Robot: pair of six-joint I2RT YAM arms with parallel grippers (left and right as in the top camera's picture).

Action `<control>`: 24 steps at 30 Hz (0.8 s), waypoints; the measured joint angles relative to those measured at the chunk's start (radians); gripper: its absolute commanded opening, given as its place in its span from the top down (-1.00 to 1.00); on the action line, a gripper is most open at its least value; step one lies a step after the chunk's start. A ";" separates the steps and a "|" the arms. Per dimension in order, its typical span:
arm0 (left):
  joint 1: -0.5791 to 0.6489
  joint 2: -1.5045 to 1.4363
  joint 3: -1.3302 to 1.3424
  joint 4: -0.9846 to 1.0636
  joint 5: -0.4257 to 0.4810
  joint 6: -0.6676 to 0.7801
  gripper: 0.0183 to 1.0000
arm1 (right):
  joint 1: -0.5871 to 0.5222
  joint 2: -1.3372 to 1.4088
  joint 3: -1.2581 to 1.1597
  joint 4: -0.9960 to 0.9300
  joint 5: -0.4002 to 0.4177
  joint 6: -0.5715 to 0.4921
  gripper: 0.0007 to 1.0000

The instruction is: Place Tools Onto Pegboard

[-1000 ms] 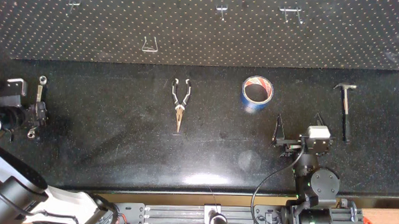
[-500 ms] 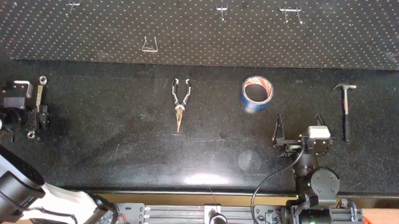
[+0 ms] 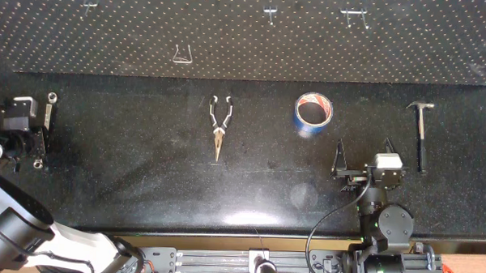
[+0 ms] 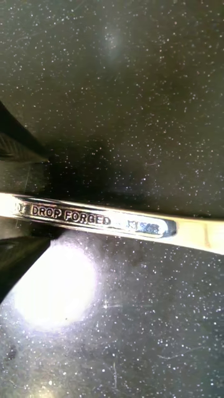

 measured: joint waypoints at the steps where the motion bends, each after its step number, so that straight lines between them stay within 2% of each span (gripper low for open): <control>1: 0.000 0.000 0.000 0.001 0.000 -0.020 0.40 | 0.000 0.000 0.000 0.000 0.000 0.000 -0.96; 2: 0.000 0.000 0.001 0.001 0.000 -0.032 0.48 | 0.000 0.000 0.000 0.000 0.000 0.000 -0.96; 5: 0.000 0.000 0.001 0.001 0.000 -0.057 0.50 | 0.000 0.000 0.000 0.000 0.000 0.000 -0.96; 10: 0.000 0.000 0.001 0.001 0.000 -0.097 0.75 | 0.000 0.000 0.000 0.000 0.000 0.000 -0.96; 20: 0.000 0.000 0.001 0.000 0.001 -0.097 0.76 | 0.000 0.000 0.000 0.000 0.000 0.000 -0.96; 22: 0.000 0.000 0.001 0.000 0.001 -0.097 0.93 | 0.000 0.000 0.000 0.000 0.000 0.000 -0.96; 24: 0.000 0.000 0.001 0.000 0.002 -0.104 0.95 | 0.000 0.000 0.000 0.000 0.000 0.000 -0.96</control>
